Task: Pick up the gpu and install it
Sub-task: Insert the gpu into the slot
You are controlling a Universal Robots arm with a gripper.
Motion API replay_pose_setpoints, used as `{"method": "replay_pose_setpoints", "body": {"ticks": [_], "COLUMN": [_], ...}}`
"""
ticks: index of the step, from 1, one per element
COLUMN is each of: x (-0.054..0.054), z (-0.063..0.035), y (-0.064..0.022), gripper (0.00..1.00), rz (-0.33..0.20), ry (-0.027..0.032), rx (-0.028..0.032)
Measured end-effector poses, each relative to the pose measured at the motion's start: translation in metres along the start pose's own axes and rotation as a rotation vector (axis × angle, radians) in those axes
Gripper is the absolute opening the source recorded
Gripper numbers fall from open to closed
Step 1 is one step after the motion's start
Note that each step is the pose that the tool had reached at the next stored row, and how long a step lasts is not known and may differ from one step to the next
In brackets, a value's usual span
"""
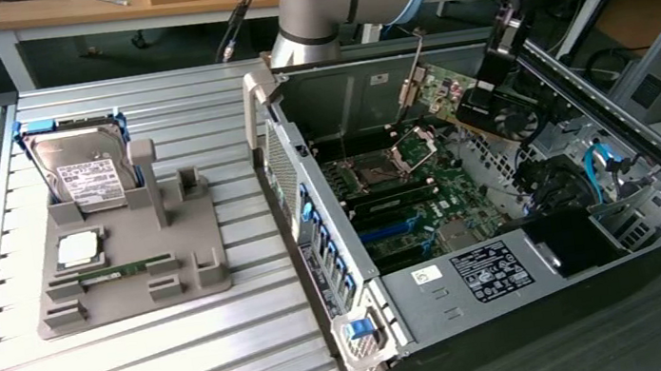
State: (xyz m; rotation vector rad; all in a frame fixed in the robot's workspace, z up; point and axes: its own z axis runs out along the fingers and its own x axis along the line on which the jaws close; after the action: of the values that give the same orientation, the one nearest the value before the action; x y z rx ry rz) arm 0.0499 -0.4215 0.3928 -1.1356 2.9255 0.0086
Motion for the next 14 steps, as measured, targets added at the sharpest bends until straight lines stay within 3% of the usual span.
{"method": "replay_pose_setpoints", "body": {"ticks": [14], "x": [-0.0001], "z": [0.0001], "y": [-0.0001], "gripper": [0.27], "rz": [-0.076], "ry": [0.0003], "rx": [-0.0004]}}
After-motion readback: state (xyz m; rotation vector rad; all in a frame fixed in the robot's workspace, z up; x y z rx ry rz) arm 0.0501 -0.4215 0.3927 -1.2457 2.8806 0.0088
